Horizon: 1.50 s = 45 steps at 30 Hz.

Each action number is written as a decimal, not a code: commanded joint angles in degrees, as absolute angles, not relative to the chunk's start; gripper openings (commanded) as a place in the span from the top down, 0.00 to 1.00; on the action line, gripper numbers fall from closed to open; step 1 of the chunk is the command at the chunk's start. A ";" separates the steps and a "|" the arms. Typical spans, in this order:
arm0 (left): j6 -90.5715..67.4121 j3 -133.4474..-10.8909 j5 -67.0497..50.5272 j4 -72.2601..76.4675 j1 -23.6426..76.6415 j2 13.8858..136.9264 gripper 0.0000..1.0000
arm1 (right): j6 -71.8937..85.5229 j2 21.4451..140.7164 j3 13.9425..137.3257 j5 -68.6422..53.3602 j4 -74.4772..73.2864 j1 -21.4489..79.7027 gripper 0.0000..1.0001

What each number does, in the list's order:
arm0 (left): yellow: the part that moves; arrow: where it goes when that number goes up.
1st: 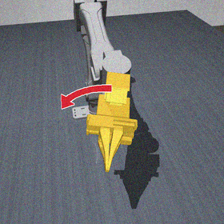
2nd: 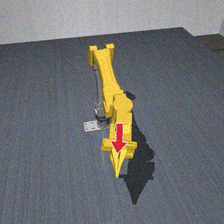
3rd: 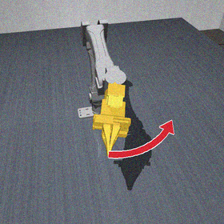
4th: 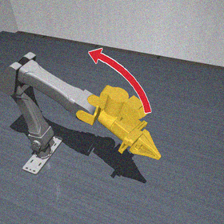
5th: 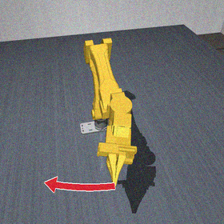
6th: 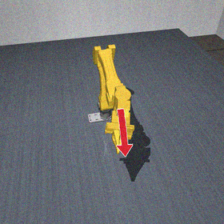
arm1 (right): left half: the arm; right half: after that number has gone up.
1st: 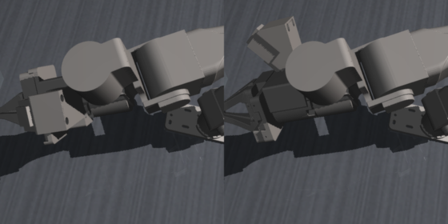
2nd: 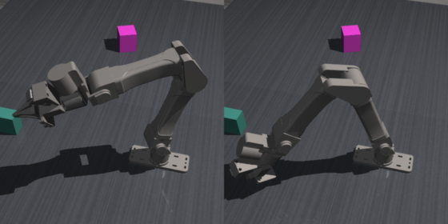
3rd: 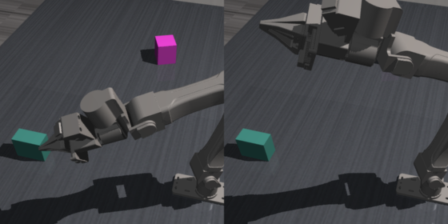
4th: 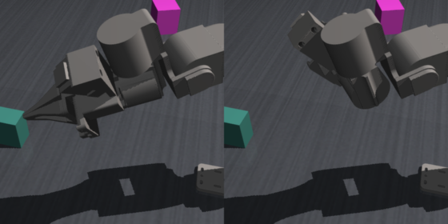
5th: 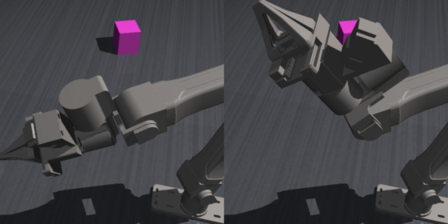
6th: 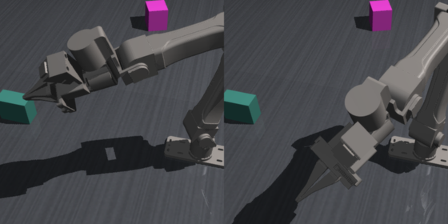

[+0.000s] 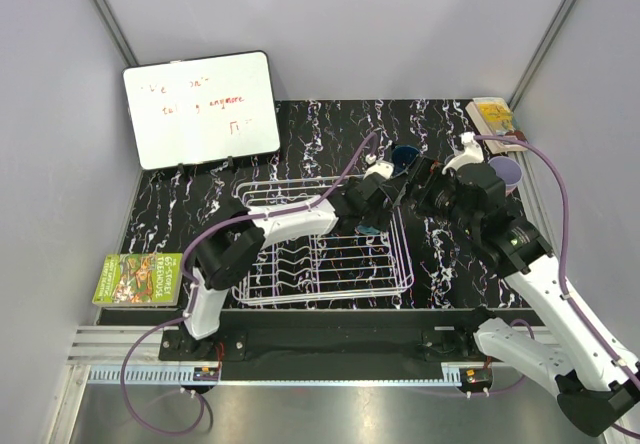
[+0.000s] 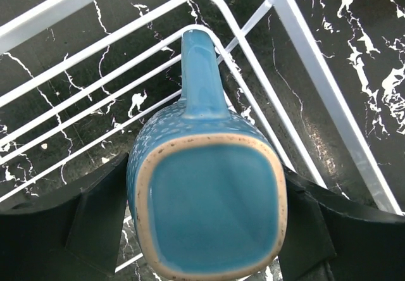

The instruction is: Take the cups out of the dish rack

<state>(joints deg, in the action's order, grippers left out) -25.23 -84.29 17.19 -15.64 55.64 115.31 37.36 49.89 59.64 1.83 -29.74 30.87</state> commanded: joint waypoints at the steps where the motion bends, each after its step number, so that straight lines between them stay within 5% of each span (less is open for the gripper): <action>1: -23.73 -83.32 20.04 -14.77 55.28 109.79 1.00 | 37.88 49.04 59.41 0.97 -27.51 31.29 0.00; 12: -25.22 -72.87 19.70 -10.47 53.45 91.60 1.00 | 34.54 48.95 65.04 4.57 -30.32 31.29 0.00; 20: -41.46 -55.30 -12.97 15.17 40.09 78.67 1.00 | 31.46 49.04 65.04 9.23 -31.46 31.29 0.00; 28: -64.28 -40.80 -35.04 59.05 32.26 81.81 1.00 | 34.71 49.48 59.69 1.24 -25.68 31.29 0.04; 34: -84.25 -39.55 -39.29 91.27 30.76 92.70 1.00 | 37.61 49.13 55.02 -7.20 -17.85 31.29 0.14; 45: -85.17 -39.55 -39.29 95.36 30.76 94.22 1.00 | 42.71 48.16 50.63 -16.69 -7.21 31.20 0.32</action>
<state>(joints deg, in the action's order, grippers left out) -83.24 -38.35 -37.63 67.40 31.00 95.88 39.57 48.27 51.37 -11.31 -14.70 30.98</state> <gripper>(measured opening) 0.788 0.695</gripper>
